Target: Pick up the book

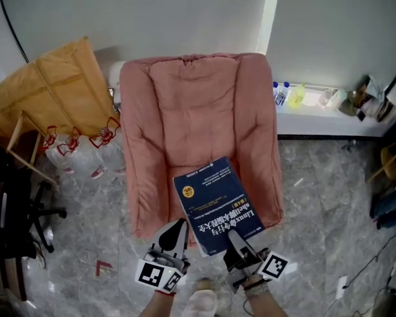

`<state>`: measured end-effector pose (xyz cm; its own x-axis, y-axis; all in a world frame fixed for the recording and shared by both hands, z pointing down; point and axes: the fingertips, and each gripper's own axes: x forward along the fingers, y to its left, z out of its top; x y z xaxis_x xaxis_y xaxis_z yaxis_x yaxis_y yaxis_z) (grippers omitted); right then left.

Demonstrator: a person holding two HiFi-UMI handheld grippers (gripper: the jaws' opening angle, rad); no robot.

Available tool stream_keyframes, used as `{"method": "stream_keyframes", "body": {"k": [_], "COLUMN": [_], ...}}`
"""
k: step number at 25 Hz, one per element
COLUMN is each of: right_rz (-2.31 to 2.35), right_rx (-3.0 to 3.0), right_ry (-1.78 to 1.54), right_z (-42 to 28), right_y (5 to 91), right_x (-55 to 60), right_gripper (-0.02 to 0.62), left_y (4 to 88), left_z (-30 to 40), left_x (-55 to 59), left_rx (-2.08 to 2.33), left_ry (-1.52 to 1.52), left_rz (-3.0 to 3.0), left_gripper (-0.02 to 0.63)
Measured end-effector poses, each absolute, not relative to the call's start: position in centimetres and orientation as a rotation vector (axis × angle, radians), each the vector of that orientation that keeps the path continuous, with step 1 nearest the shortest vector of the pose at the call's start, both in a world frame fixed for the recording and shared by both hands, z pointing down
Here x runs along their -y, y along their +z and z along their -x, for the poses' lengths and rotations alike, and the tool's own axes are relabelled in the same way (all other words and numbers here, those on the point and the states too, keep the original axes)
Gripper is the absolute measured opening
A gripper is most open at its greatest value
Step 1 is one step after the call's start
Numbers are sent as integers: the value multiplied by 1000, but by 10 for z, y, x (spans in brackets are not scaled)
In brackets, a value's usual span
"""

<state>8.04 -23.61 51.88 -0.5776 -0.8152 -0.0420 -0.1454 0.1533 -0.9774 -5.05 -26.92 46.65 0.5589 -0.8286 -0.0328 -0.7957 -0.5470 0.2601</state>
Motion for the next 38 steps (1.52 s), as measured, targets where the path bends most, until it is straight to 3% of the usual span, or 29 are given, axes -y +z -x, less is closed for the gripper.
{"method": "stream_keyframes", "body": {"k": [38], "right_rz": [846], "right_rx": [-1859], "right_ry": [-1421], "right_z": [-86], "right_y": [432], "right_x": [212], "right_gripper": [176], "left_y": [364], "left_z": [40], "left_x": [246], "left_rx": [1293], "left_ry": [-292], "left_rz": [-2695], "left_gripper": [11]}}
